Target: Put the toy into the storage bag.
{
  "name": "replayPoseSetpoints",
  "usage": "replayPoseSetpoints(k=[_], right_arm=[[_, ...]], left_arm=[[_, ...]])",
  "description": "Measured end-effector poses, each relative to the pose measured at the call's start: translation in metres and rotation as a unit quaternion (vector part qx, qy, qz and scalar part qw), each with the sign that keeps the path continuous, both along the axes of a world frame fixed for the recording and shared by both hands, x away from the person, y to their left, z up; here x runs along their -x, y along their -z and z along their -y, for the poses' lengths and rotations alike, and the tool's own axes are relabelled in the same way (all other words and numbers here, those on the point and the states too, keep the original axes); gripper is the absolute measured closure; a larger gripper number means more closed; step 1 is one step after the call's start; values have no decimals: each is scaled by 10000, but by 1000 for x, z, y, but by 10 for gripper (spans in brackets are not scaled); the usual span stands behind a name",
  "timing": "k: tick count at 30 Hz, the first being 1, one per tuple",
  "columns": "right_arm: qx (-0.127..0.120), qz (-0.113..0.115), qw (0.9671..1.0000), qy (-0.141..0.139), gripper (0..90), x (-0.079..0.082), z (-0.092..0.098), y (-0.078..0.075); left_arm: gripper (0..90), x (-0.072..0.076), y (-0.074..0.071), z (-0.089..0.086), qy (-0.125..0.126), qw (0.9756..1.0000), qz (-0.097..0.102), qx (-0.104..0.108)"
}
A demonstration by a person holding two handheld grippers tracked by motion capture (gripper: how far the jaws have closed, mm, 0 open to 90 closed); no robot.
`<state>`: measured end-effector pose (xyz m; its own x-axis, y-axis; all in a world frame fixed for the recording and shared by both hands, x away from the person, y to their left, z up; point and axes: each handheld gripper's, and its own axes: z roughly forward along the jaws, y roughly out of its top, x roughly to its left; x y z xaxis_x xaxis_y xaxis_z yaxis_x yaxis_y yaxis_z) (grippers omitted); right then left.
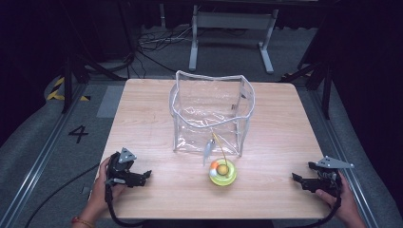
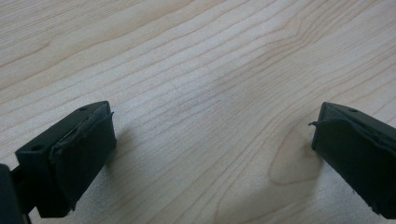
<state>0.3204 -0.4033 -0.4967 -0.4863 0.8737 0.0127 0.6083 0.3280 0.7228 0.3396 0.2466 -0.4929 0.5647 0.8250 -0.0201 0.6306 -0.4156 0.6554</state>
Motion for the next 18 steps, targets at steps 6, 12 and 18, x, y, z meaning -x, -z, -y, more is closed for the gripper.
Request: replayPoseSetpoints(k=[6,12,18], right_arm=[[8,-3,10000,-49,124,-3,0,0],[119,-199,9994,-255,128,-4,1,-4],[147,-280,9982,-504,137,-5,5,-5]], left_arm=[[3,0,0,-3,158,9999,-11,-2],[5,4,0,-5,278,9996,-25,-16],[6,6,0,-7,236,9997,-6,-16]])
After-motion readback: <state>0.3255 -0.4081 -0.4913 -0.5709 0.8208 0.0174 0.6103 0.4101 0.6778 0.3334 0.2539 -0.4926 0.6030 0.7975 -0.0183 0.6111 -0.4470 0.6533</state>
